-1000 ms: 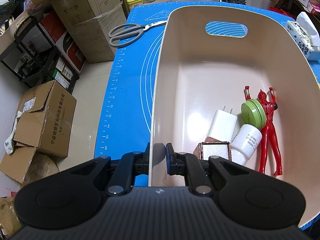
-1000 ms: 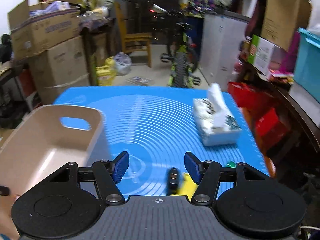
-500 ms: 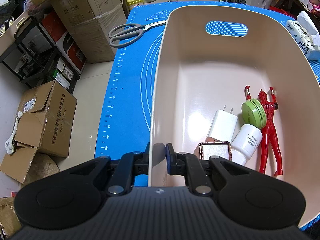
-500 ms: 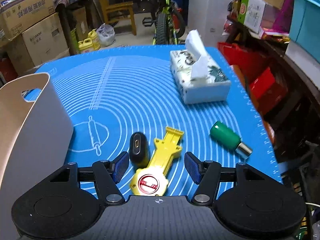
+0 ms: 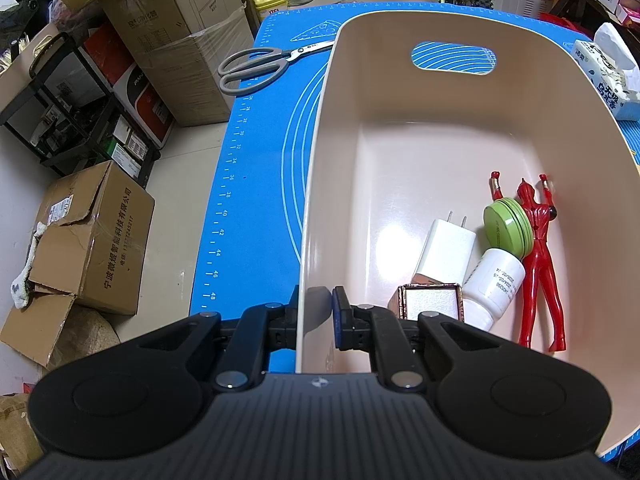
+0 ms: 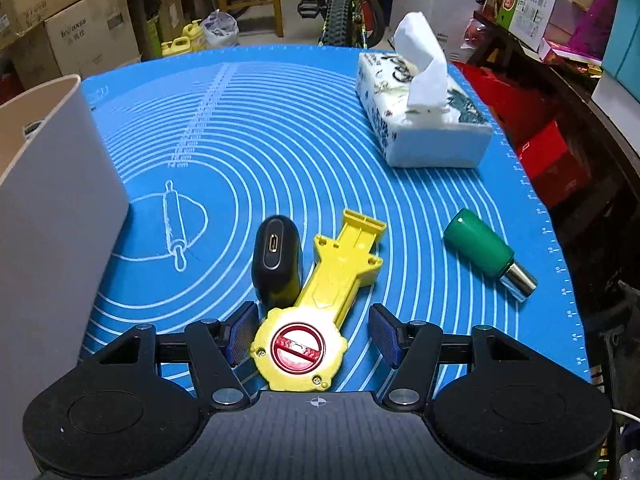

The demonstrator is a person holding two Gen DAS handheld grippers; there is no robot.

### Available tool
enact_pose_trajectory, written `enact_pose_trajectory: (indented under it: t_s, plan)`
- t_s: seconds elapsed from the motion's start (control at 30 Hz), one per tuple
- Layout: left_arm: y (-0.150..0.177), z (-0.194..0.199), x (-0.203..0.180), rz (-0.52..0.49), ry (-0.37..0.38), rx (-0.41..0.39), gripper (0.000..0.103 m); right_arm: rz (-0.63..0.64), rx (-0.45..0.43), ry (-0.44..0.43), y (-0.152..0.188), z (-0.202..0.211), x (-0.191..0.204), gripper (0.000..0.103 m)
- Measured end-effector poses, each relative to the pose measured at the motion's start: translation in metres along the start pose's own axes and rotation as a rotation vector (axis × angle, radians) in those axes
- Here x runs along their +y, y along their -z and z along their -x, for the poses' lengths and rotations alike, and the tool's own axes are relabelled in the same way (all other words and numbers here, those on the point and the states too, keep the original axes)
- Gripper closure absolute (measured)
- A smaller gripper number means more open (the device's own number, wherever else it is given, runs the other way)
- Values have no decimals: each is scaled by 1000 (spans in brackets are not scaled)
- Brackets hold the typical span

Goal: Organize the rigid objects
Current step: 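Move the right tool to the yellow-and-red toy and grasp it, then lift the yellow toy with the right tool and carry it over the basket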

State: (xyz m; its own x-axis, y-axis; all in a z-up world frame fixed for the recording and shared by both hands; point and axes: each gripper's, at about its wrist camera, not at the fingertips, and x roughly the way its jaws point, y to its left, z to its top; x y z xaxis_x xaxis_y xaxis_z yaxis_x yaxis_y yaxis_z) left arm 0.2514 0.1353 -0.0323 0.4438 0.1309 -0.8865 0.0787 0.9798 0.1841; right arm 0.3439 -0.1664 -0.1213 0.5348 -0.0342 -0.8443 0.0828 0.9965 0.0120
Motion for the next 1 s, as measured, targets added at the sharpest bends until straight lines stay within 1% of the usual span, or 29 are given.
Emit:
enact_pose_trajectory:
  t_s: [0.1,0.13,0.2,0.27,0.43,0.57,0.67,0.87,1.0]
  plan:
    - [0,0,0,-1,0,-1,87,0,-5,1,2,-2,1,35]
    - [0,0,0,-1,0,-1,87,0,-10,-2,2,-1,2,41]
    - [0,0,0,0,1,-1,87,-4,-13,-10,2,1,3,48]
    - [0,0,0,-1,0,-1,87,-14,-12,-8,1,3,3,52]
    - [-1,0,0,0,0,0,87,-45,-5,-5,3,4,0,52]
    - [-1,0,0,-2,-4,-1,87,-71,-18,9,5,8,-8,52]
    - [-1,0,0,-2,-5,-1,87,-104,-32,2,5,14,-18,53]
    - [-1,0,-1,-4,-6,-1,87,-148,-77,-18,3,31,-31,53]
    - [-1,0,-1,-3,-5,-1,87,-163,-119,-32,1,43,-33,53]
